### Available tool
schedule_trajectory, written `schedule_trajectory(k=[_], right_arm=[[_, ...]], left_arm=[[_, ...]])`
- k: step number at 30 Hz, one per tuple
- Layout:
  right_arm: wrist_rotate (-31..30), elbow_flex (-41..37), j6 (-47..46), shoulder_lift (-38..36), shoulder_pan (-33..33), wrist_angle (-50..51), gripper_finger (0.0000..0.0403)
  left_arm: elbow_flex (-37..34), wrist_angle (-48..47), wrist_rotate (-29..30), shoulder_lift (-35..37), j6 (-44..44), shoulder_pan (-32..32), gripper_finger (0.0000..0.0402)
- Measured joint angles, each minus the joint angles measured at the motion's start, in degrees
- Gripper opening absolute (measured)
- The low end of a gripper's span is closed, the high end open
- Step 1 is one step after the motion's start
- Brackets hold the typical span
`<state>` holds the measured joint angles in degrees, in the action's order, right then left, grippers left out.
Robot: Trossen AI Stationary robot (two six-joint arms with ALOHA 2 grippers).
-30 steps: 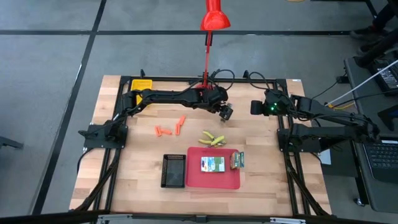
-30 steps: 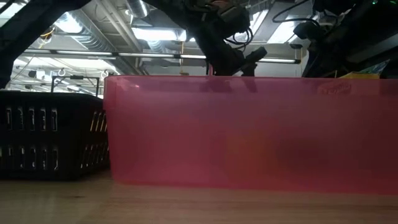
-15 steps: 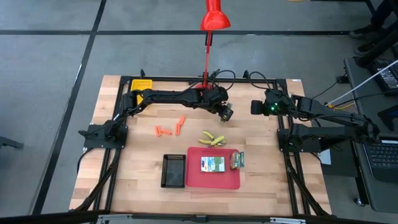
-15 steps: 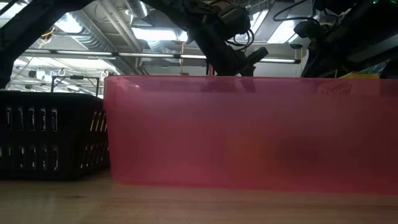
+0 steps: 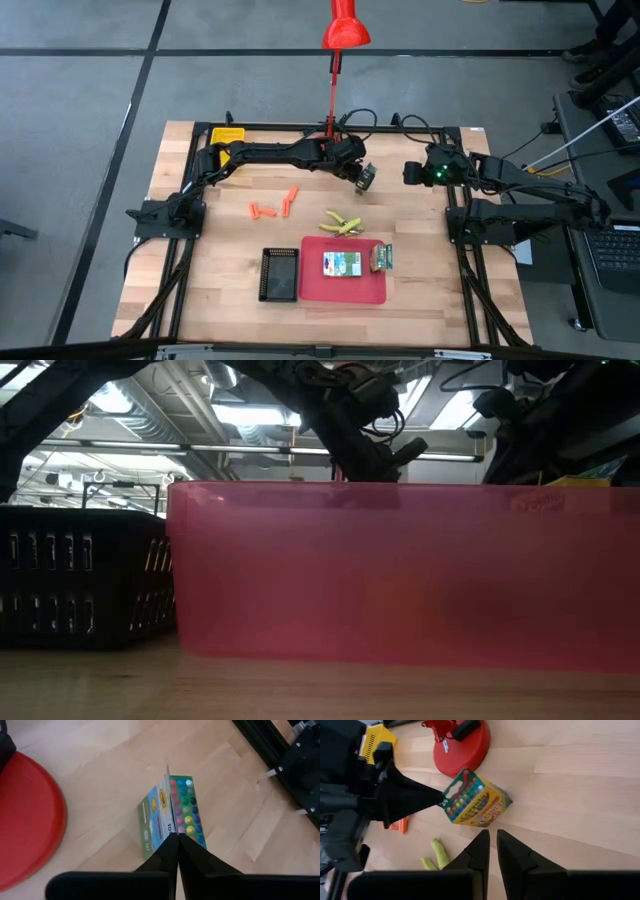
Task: Pick & Place School Supplies
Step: Put the yellow crayon box into the red bin
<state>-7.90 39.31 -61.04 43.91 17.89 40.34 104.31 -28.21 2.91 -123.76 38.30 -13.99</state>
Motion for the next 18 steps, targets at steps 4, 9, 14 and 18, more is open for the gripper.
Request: schedule_trajectory(k=[4,9,14,18], right_arm=[[-0.04,0.00,-0.02,-1.02,0.00,-0.96,0.0041],[-0.10,0.00,-0.22,-2.35,-0.14,-0.92,0.0041],[-1.62,0.00,-1.68,-3.09,-1.50,-0.94,0.0041],[-2.45,0.00,-2.70,-3.10,-3.14,-1.14,0.0041]], left_arm=[[0.00,0.20,-1.73,0.24,-1.29,-0.03,0.0002],[-0.11,0.05,-3.14,3.25,-1.90,1.03,0.0002],[-0.11,-2.93,-4.40,7.93,-2.55,3.27,0.0002],[-0.04,-7.88,-3.60,12.10,-2.59,6.45,0.0002]])
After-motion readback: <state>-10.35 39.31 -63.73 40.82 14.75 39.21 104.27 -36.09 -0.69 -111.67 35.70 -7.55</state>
